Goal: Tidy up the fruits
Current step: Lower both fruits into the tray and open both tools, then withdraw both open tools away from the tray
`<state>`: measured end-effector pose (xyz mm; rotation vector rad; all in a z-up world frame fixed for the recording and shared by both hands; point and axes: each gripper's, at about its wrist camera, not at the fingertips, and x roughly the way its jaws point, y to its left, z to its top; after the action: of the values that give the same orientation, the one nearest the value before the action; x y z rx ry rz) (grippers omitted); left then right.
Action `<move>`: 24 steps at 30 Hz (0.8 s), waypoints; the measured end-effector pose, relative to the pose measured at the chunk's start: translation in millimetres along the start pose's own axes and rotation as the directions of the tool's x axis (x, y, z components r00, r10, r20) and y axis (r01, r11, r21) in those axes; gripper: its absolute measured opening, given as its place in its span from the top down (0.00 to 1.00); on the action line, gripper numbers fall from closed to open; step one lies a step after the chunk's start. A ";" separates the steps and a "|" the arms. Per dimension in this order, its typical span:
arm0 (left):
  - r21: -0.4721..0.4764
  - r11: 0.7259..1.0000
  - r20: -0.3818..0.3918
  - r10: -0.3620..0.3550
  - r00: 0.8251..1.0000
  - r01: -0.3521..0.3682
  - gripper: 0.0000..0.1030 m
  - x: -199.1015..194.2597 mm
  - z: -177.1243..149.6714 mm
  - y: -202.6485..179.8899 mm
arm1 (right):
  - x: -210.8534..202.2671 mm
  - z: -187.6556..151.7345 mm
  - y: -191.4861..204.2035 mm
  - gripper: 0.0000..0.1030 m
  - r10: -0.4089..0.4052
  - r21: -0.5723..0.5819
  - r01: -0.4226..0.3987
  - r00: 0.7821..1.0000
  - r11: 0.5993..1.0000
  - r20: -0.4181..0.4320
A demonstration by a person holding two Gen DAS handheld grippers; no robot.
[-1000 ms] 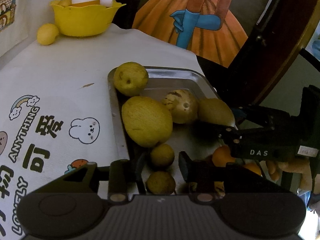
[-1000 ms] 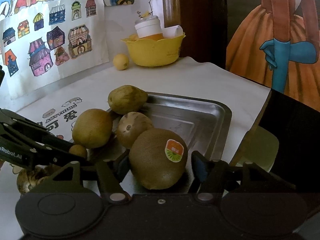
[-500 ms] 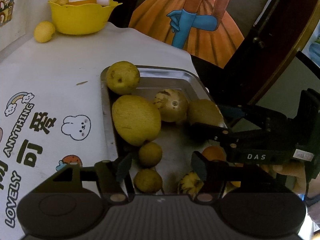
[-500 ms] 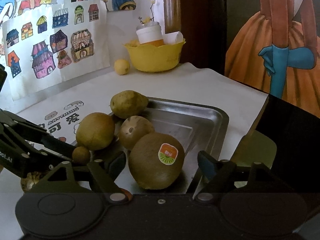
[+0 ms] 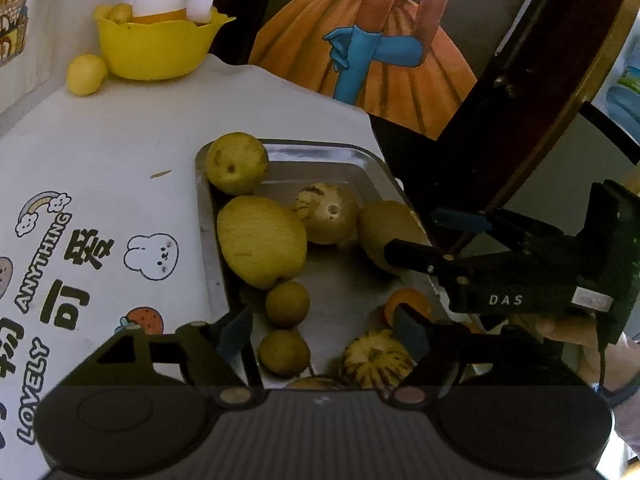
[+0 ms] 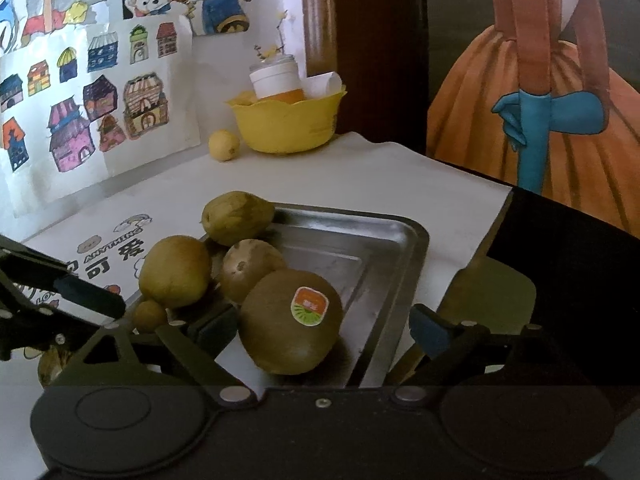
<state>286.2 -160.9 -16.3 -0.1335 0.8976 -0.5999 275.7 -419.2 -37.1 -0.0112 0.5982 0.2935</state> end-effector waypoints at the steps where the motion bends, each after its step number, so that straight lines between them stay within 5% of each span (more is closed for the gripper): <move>1: 0.006 1.000 0.002 -0.002 1.000 0.002 0.18 -1.9 -0.4 -1.5 | -1.2 0.1 -0.2 0.07 -0.005 0.002 0.005 1.000 1.000 0.003; 24: -0.014 0.999 0.147 0.049 0.988 -0.047 0.01 -59.1 -15.4 -9.6 | -38.3 1.5 24.5 0.01 -0.056 0.003 0.056 0.997 0.998 0.047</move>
<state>242.3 -134.7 18.4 -0.1629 0.7590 -0.5337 239.7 -405.8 -12.7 -0.0194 0.5506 0.2387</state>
